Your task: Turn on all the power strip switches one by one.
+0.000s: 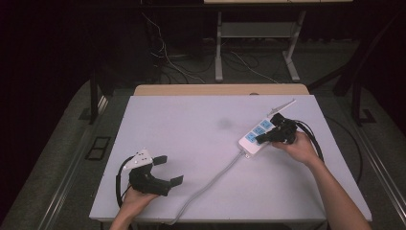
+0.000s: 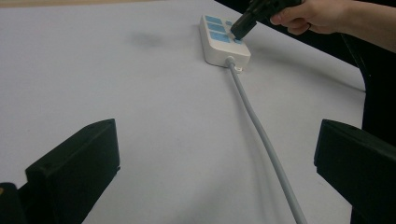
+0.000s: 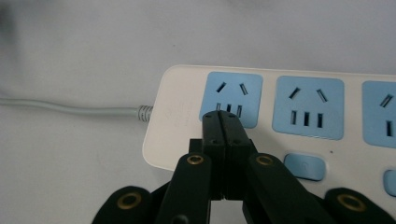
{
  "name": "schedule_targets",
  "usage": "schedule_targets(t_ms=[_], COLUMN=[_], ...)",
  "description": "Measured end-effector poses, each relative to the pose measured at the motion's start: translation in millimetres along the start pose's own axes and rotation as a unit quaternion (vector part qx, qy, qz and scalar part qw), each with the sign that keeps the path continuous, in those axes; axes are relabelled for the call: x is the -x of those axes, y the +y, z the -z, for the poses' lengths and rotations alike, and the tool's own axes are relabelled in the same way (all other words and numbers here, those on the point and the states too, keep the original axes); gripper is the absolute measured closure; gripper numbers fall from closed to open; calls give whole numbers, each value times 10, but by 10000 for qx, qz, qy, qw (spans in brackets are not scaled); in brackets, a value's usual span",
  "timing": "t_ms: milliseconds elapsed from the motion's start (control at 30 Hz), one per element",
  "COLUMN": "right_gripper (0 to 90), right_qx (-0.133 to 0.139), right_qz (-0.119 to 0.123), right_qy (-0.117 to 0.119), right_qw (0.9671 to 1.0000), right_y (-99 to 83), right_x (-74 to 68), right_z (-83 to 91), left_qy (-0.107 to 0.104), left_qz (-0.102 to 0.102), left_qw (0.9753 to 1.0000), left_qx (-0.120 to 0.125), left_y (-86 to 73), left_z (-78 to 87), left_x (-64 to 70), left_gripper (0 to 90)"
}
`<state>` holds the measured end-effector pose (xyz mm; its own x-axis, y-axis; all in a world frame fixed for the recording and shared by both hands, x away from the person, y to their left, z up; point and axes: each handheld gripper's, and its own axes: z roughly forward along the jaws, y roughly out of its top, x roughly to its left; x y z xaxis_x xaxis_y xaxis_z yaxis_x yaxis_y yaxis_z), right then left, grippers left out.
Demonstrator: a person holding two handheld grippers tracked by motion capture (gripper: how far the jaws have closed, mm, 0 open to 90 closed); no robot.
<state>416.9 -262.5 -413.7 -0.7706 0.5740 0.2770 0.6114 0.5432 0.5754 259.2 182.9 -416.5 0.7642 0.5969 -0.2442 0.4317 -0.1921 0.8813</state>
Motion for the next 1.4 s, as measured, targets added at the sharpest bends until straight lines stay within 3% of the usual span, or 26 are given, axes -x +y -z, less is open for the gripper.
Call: schedule_targets(t_ms=[700, 833, 967, 1400], right_gripper=[900, 900, 900, 900], right_qx=[73, 106, 68, 61], right_qz=[126, -27, 58, 121], right_qy=[-20, 80, -31, -60], right_qw=[9999, 9999, 10000, 9999], right_y=[-43, -55, -47, -47], right_x=[-10, 19, -12, -17], right_z=[-20, -24, -29, -36], left_qy=[-4, 11, 21, 22], left_qz=[-18, -13, 22, 13], left_qw=[10000, 10000, 10000, 10000], left_qx=[0, 22, 50, -10], left_y=[6, 7, 4, -3], left_z=[-1, 11, 19, -6], left_x=[7, 8, -4, -1], left_gripper=[0, 0, 0, 0])
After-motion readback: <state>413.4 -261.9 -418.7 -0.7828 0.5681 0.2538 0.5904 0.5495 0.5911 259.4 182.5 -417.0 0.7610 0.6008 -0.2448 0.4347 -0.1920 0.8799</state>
